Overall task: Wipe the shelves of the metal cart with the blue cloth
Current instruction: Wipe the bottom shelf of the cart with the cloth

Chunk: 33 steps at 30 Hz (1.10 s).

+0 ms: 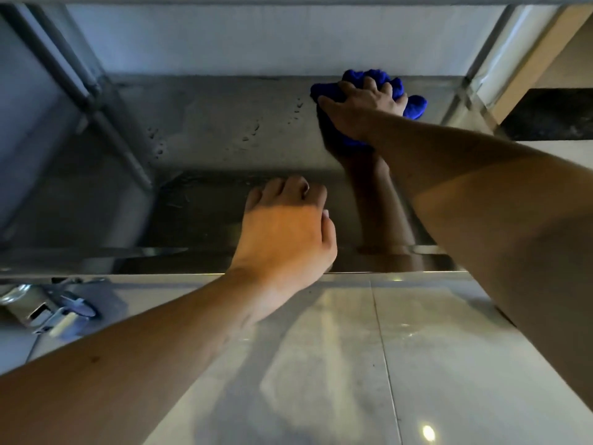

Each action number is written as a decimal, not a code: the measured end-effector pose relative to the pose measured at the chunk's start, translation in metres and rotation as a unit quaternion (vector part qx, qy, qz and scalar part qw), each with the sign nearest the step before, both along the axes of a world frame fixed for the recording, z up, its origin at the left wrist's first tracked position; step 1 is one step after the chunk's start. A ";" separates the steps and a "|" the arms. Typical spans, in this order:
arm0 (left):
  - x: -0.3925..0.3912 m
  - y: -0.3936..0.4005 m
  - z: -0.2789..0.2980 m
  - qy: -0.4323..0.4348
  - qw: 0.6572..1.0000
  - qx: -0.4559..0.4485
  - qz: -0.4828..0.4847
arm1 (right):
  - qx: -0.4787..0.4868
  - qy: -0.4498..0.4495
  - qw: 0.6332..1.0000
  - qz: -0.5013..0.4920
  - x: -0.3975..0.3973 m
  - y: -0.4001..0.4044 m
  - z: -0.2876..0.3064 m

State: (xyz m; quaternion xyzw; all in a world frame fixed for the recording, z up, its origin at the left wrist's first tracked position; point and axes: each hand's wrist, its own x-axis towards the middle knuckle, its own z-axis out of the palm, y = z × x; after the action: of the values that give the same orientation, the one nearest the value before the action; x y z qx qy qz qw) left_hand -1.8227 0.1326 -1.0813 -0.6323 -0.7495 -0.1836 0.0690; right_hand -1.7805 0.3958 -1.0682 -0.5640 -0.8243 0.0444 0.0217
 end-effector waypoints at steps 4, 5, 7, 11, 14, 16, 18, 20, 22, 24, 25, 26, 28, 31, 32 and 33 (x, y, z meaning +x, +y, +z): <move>0.000 0.001 0.000 0.005 1.000 -0.006 -0.005 | 0.009 0.001 1.000 0.007 0.004 -0.006 -0.002; 0.001 0.001 0.001 0.007 1.000 -0.006 -0.006 | 0.009 0.004 1.000 0.006 0.007 -0.009 -0.003; 0.001 0.001 0.001 0.014 1.000 -0.006 -0.004 | 0.011 0.005 1.000 0.009 0.011 -0.019 -0.004; 0.002 0.000 0.003 0.032 0.999 -0.017 0.001 | 0.013 0.006 1.000 0.022 0.024 -0.050 -0.006; 0.003 0.000 0.006 0.029 0.999 -0.033 0.005 | 0.007 0.008 1.000 0.029 0.039 -0.081 -0.007; 0.003 -0.003 0.009 0.003 0.999 -0.041 -0.001 | -0.004 0.010 0.999 0.040 0.050 -0.104 -0.007; 0.002 -0.005 0.012 -0.023 0.998 -0.060 -0.005 | -0.018 0.014 0.999 0.049 0.064 -0.127 -0.007; 0.000 -0.004 0.018 -0.052 0.993 -0.109 -0.002 | -0.028 0.028 0.997 0.065 0.080 -0.146 -0.007; -0.005 -0.008 0.026 -0.094 0.983 -0.159 -0.013 | -0.038 0.045 0.995 0.079 0.095 -0.160 -0.006; -0.012 -0.017 0.032 -0.118 0.976 -0.179 -0.025 | -0.049 0.046 0.994 0.081 0.104 -0.171 -0.005; -0.016 -0.023 0.034 -0.120 0.976 -0.180 -0.024 | -0.053 0.041 0.994 0.081 0.105 -0.176 -0.004; -0.021 -0.029 0.034 -0.113 0.977 -0.180 -0.017 | -0.053 0.034 0.994 0.083 0.104 -0.182 -0.003; -0.027 -0.041 0.035 -0.087 0.980 -0.181 -0.003 | -0.038 0.020 0.994 0.096 0.099 -0.196 -0.004; -0.034 -0.052 0.037 -0.043 0.984 -0.172 0.003 | -0.019 0.010 0.992 0.125 0.085 -0.218 -0.005; -0.036 -0.054 0.039 -0.032 0.985 -0.168 0.003 | -0.020 0.008 0.991 0.133 0.079 -0.224 -0.005; -0.039 -0.056 0.040 -0.025 0.987 -0.161 0.006 | -0.022 0.006 0.990 0.142 0.073 -0.229 -0.004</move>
State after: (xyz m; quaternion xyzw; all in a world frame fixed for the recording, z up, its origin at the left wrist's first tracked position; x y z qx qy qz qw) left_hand -1.8615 0.0771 -1.0418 -0.6259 -0.7745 -0.0760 -0.0517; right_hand -1.7070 0.1667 -1.0726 -0.4417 -0.8945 0.0689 0.0080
